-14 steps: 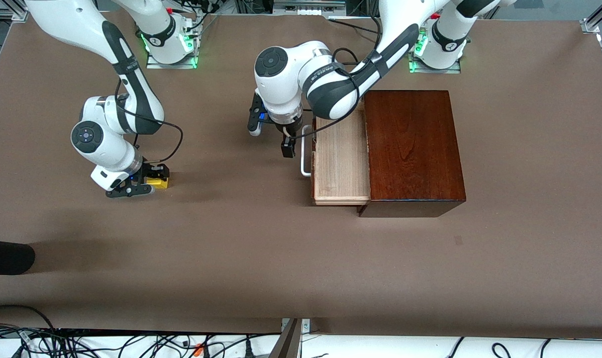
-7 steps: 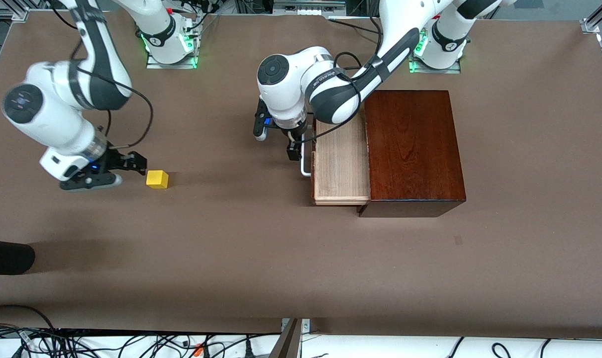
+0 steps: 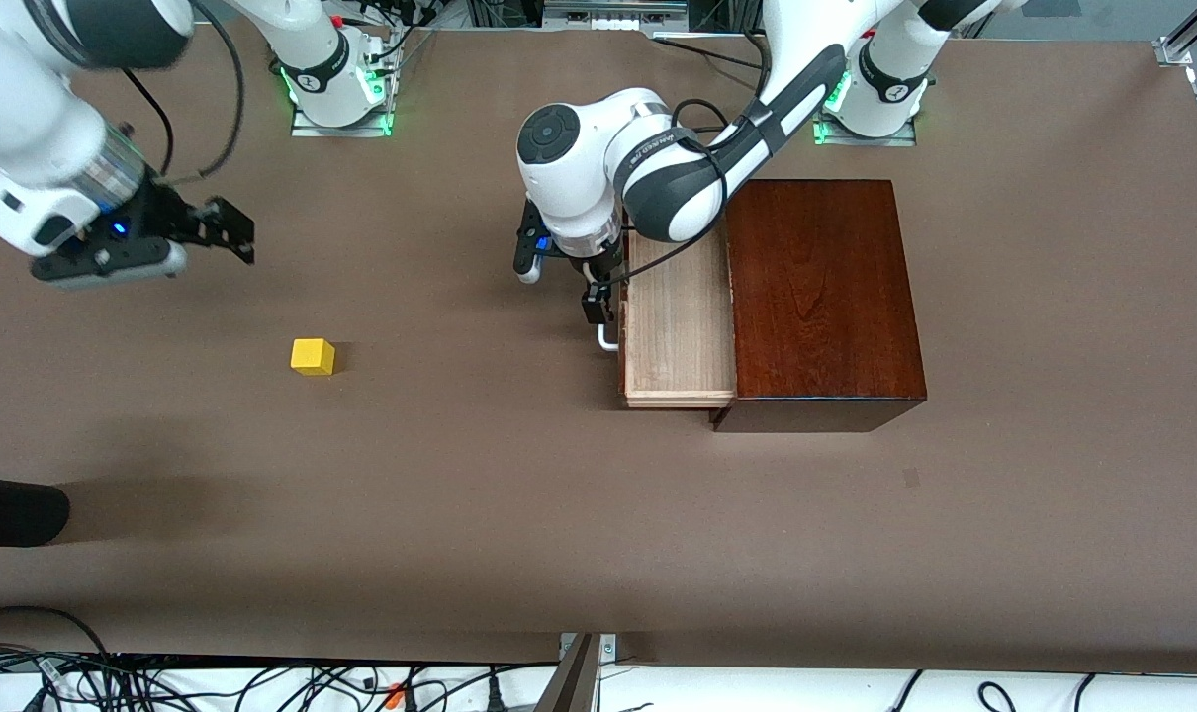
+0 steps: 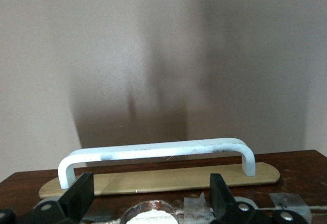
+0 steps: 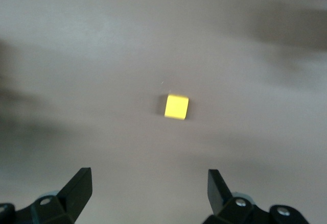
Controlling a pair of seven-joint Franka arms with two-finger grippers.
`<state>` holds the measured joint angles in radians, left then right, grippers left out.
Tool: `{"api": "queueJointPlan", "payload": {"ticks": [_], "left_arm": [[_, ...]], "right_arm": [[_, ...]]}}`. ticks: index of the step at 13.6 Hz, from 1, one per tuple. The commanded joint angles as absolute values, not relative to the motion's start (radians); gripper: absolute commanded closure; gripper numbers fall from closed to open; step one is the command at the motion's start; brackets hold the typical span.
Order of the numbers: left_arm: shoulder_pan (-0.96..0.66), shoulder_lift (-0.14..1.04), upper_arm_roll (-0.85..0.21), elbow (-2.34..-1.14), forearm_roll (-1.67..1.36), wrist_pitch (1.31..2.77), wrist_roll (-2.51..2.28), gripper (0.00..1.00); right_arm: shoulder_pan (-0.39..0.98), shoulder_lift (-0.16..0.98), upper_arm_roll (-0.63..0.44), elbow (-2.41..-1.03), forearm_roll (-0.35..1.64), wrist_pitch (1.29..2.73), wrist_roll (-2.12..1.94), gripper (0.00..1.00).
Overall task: Open drawer, take yellow block, close drawer
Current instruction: 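Open the right gripper and withdraw it from the yellow cube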
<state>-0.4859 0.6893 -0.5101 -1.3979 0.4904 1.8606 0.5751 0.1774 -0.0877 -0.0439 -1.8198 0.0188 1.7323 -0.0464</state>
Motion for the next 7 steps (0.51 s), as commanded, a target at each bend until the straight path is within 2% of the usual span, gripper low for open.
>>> {"api": "queueJointPlan", "payload": {"ticks": [1, 7], "left_arm": [[-0.462, 0.626, -0.514, -1.491, 0.515, 1.856, 0.566, 0.0], [-0.448, 0.617, -0.515, -1.543, 0.515, 1.853, 0.477, 0.0]], "right_arm": [[0.152, -0.049, -0.031, -1.671, 0.051, 1.59, -0.052, 0.0], [0.152, -0.041, -0.038, -1.641, 0.063, 1.549, -0.083, 0.0]]}}
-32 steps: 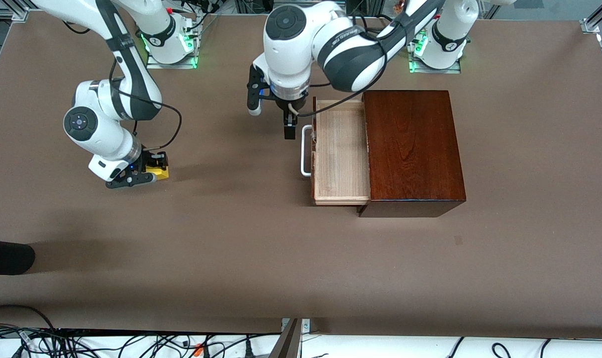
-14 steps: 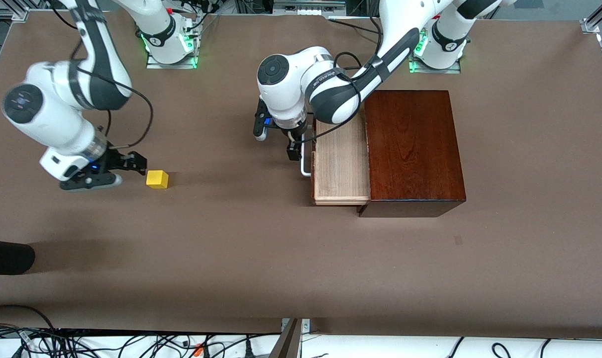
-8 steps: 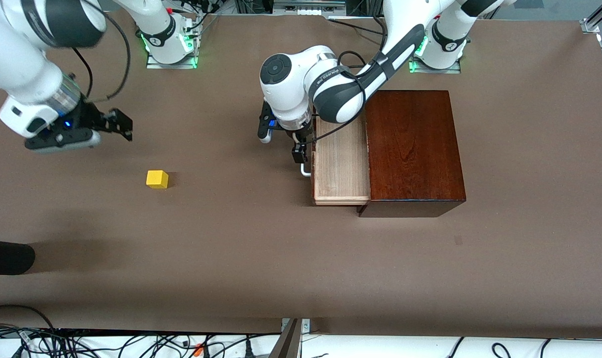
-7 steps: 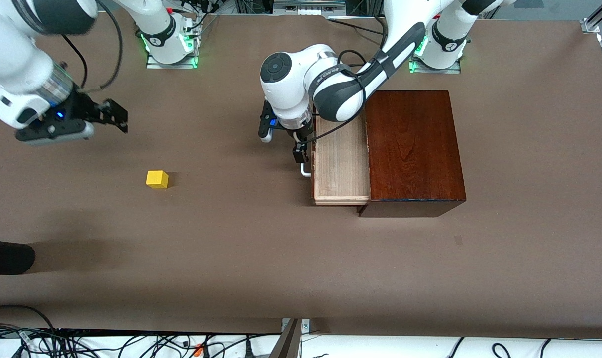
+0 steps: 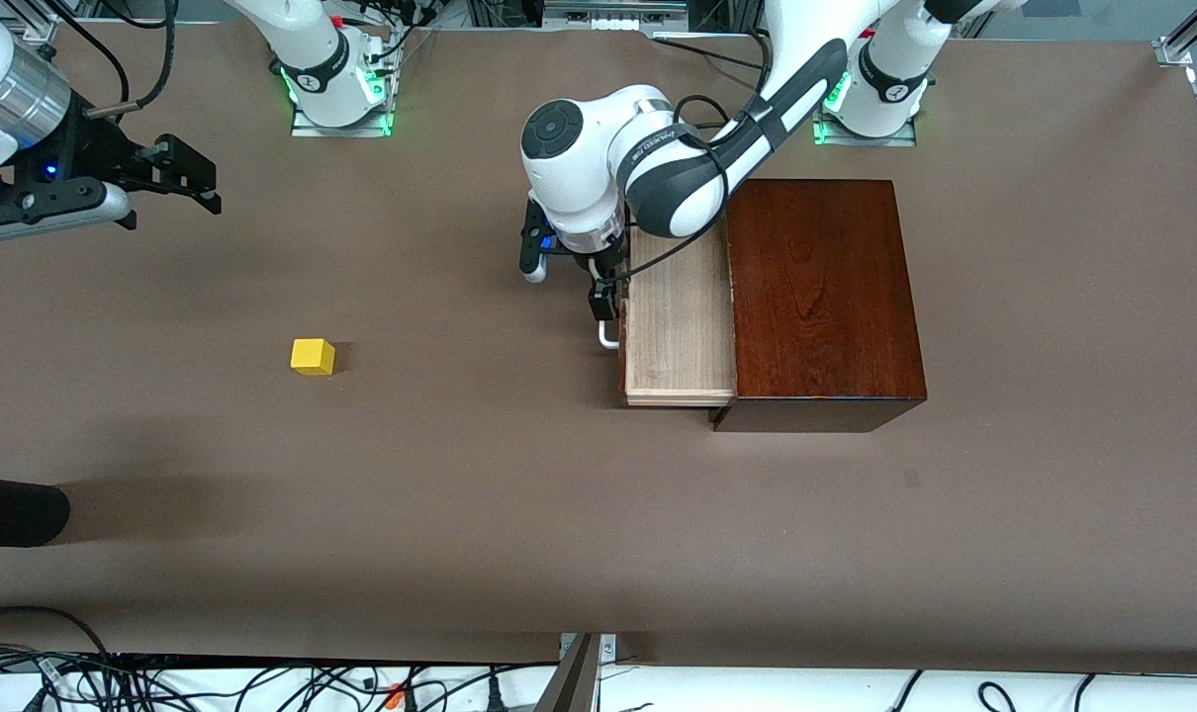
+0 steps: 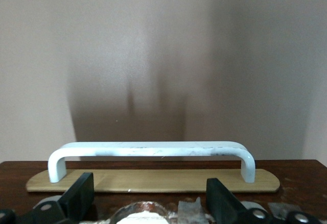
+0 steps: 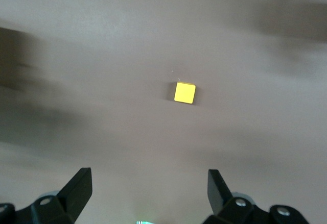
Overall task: Open drawer, take yellow block, close drawer
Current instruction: 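Open the right gripper and withdraw it from the yellow cube, then push the drawer back into the box with the left gripper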
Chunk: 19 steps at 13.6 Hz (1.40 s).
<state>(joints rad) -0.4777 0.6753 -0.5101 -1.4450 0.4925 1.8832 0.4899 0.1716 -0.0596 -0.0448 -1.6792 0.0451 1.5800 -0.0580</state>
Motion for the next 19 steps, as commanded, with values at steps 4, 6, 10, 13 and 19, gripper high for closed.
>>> {"api": "queueJointPlan", "payload": {"ticks": [4, 6, 10, 13, 19], "left_arm": [[-0.408, 0.595, -0.515, -1.565, 0.517, 1.852, 0.498, 0.0], [-0.399, 0.589, -0.515, -1.565, 0.517, 1.852, 0.506, 0.0], [-0.364, 0.583, -0.515, -1.566, 0.517, 1.833, 0.512, 0.0], [-0.327, 0.569, -0.517, -1.58, 0.515, 1.821, 0.512, 0.0], [-0.275, 0.531, -0.517, -1.631, 0.517, 1.819, 0.514, 0.0]], "right_arm": [[0.153, -0.023, -0.038, -1.605, 0.046, 1.523, -0.078, 0.0], [0.153, -0.023, -0.078, -1.557, 0.026, 1.467, -0.089, 0.0], [0.153, -0.018, -0.089, -1.554, 0.031, 1.451, -0.089, 0.0], [0.158, -0.021, -0.083, -1.552, 0.028, 1.453, -0.086, 0.0], [0.153, -0.011, -0.104, -1.554, 0.026, 1.462, -0.08, 0.0]]}}
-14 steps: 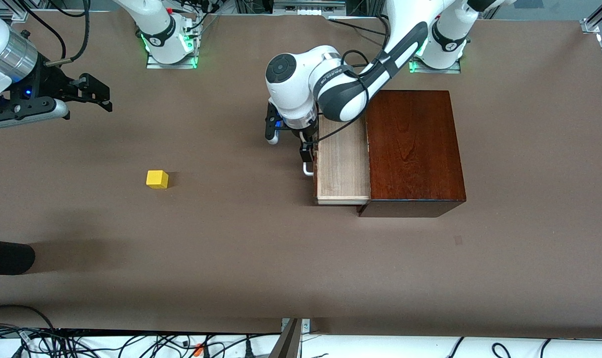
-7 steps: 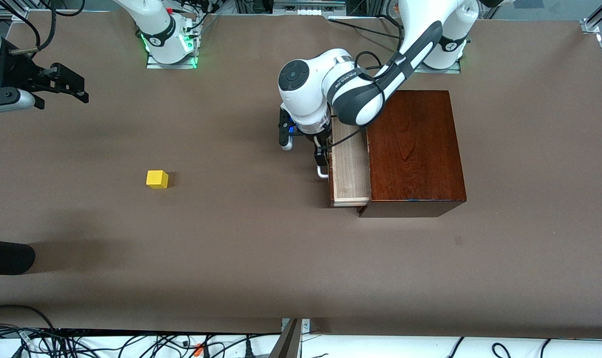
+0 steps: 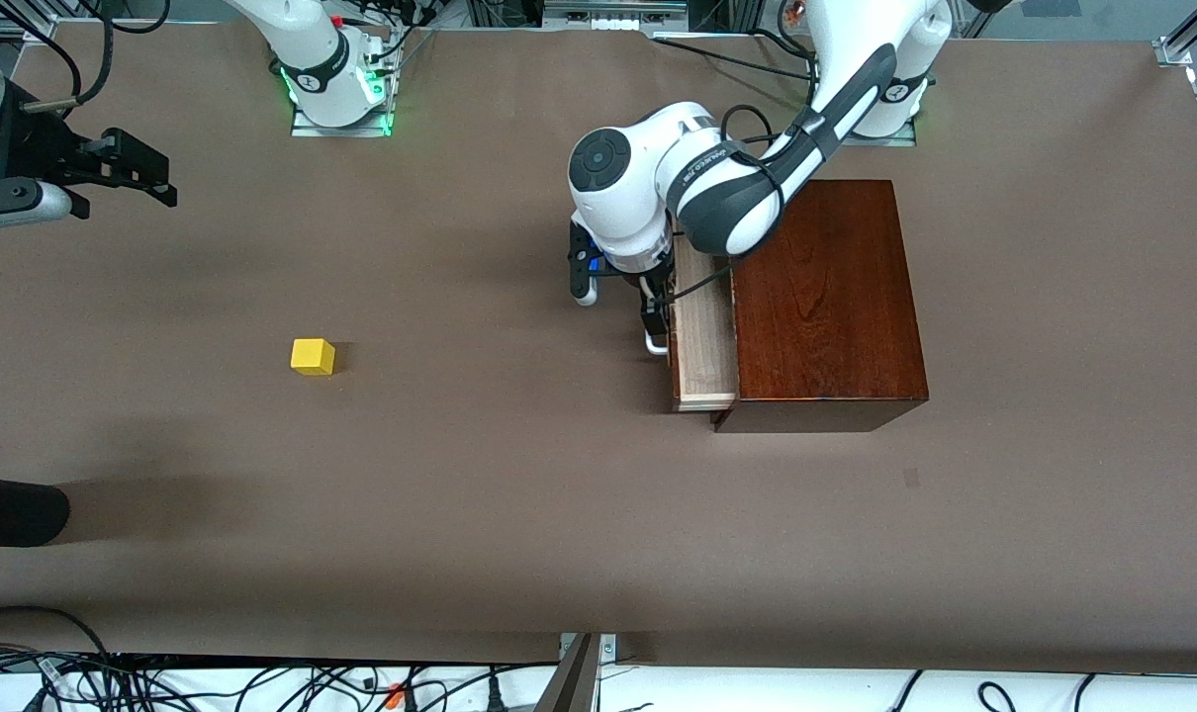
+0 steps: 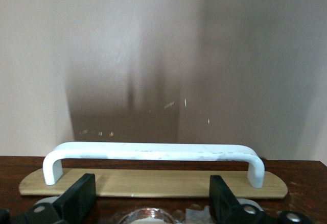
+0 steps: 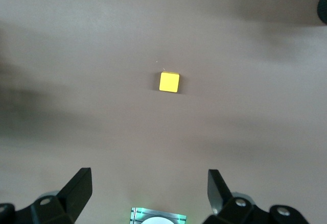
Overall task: Open drawer, take yellow block, close drawer
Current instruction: 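Push the drawer back into the box with the left gripper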
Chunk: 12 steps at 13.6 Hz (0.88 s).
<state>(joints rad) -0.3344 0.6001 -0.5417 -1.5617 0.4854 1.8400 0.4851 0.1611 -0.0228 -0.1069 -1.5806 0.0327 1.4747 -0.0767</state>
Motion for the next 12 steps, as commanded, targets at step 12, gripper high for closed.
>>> {"api": "queueJointPlan", "payload": {"ticks": [12], "left_arm": [[-0.17, 0.489, -0.52, -1.687, 0.515, 1.807, 0.537, 0.0]], "right_arm": [[0.155, 0.002, -0.104, -1.555, -0.005, 1.463, -0.08, 0.0]]}}
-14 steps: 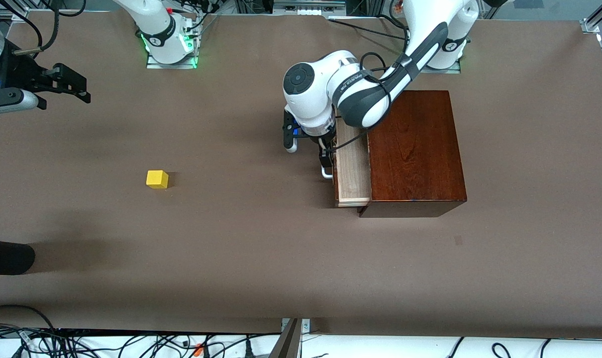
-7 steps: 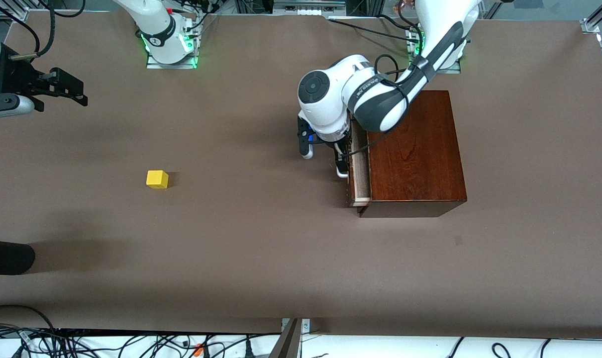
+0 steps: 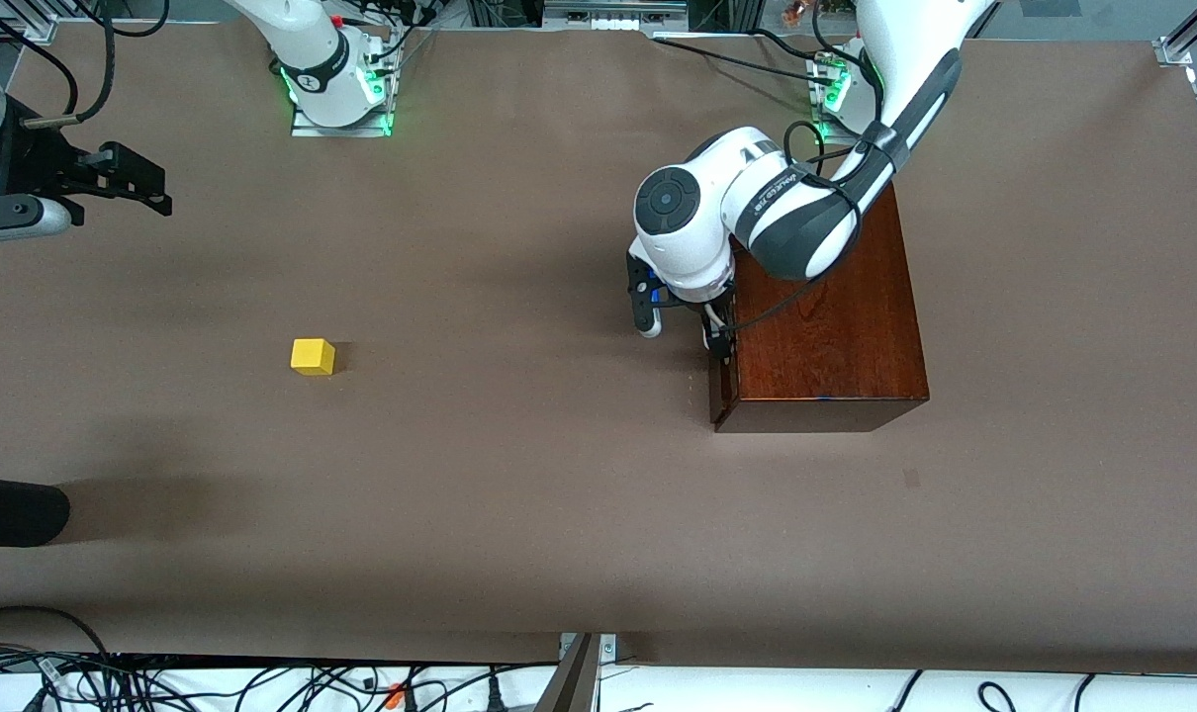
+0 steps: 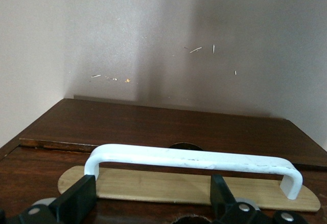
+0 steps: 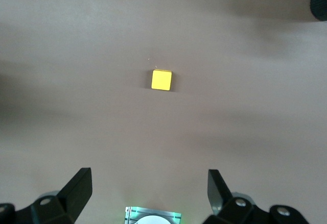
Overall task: Open drawer, take yellow block, close drawer
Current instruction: 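Push the drawer back into the box with the left gripper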
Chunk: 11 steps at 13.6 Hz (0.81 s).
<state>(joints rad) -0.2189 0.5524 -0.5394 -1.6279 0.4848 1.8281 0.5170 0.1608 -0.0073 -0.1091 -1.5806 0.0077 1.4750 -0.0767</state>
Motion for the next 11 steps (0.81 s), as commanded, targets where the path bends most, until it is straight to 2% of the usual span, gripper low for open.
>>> {"api": "queueJointPlan", "payload": {"ticks": [1, 3, 9, 11], "left_arm": [[-0.172, 0.489, -0.52, -1.683, 0.512, 1.812, 0.537, 0.0], [-0.187, 0.491, -0.52, -1.663, 0.499, 1.822, 0.509, 0.0], [-0.224, 0.489, -0.557, -1.473, 0.352, 1.819, 0.157, 0.0], [-0.219, 0.465, -0.566, -1.418, 0.318, 1.766, 0.056, 0.0]], "right_arm": [[0.155, 0.002, -0.103, -1.555, -0.005, 1.462, -0.08, 0.0], [0.155, 0.003, -0.104, -1.555, -0.003, 1.463, -0.08, 0.0], [0.153, 0.008, -0.104, -1.554, -0.005, 1.479, -0.08, 0.0], [0.152, 0.011, -0.104, -1.552, -0.003, 1.48, -0.08, 0.0]]}}
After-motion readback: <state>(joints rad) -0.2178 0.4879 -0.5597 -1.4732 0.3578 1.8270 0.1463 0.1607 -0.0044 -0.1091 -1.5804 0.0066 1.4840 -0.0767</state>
